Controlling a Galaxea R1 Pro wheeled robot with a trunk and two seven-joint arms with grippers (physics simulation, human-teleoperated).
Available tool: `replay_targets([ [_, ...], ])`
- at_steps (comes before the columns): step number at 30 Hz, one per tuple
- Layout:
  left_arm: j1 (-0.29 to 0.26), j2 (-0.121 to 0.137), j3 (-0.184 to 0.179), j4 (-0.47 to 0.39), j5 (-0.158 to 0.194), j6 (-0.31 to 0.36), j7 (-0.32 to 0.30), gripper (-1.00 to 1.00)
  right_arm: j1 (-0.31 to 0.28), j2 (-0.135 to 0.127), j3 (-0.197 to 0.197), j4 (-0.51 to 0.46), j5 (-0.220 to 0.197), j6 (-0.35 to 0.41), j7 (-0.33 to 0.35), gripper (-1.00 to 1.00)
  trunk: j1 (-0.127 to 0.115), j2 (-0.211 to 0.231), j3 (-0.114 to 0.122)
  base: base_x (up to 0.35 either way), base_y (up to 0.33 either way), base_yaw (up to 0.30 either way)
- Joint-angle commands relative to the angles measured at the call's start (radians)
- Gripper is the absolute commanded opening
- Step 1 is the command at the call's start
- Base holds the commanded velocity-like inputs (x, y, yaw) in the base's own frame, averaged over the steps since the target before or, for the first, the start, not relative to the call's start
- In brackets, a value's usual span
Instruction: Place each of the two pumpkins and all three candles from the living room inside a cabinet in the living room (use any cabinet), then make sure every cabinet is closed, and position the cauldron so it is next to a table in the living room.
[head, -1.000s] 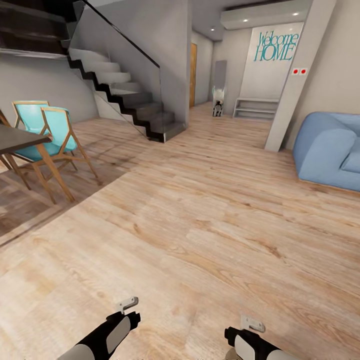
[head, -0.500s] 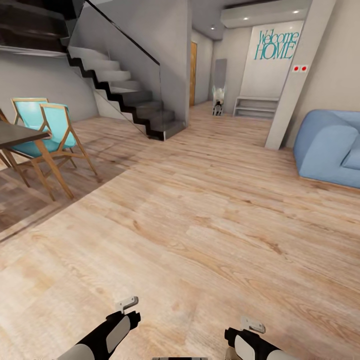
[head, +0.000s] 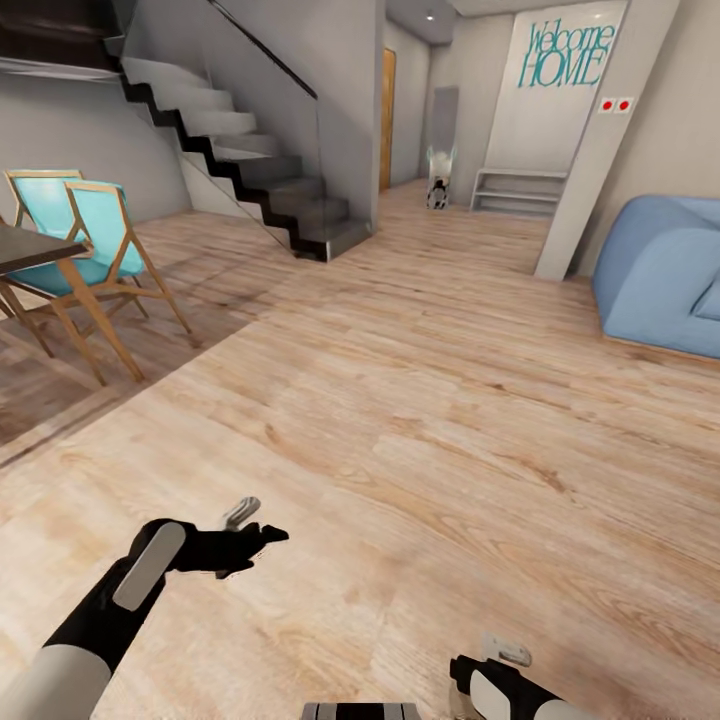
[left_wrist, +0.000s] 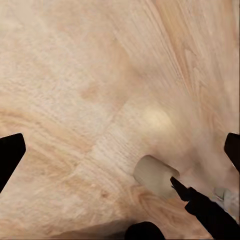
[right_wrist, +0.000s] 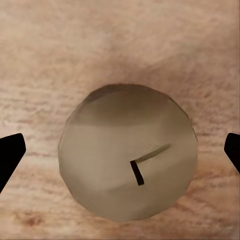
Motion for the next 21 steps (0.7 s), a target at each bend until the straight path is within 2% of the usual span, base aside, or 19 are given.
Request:
replay_targets([
  [1,0.0,0.003,-0.001,-0.006,0.025,0.005,0.009,1.0,0.0,0.0,0.008,-0.002,-0.004,0.006,-0.007,1.0,0.0,0.0,-0.001,0.0,0.0,0.0],
  [2,0.0,0.002,-0.003,-0.02,0.069,0.012,0.007,1.0,0.0,-0.002,0.008,-0.002,-0.004,0.006,-0.007,1.0,0.0,0.0,-0.001,0.0,0.0,0.0],
  [5,0.001,-0.002,-0.024,-0.026,0.097,0.015,0.005,1.0,0.0,-0.002,0.008,-0.002,-0.002,0.005,-0.003,1.0,0.0,0.0,-0.001,0.0,0.0,0.0],
  [15,0.001,0.005,-0.037,-0.026,0.108,0.017,0.004,1.0,0.0,-0.001,0.009,-0.002,0.001,-0.003,0.005,1.0,0.004,-0.002,-0.036,0.0,0.0,0.0],
  [21,0.001,0.002,-0.038,-0.025,0.109,0.017,0.004,1.0,0.0,-0.002,0.01,-0.002,0.002,-0.008,0.005,1.0,0.004,-0.002,-0.036,0.0,0.0,0.0],
])
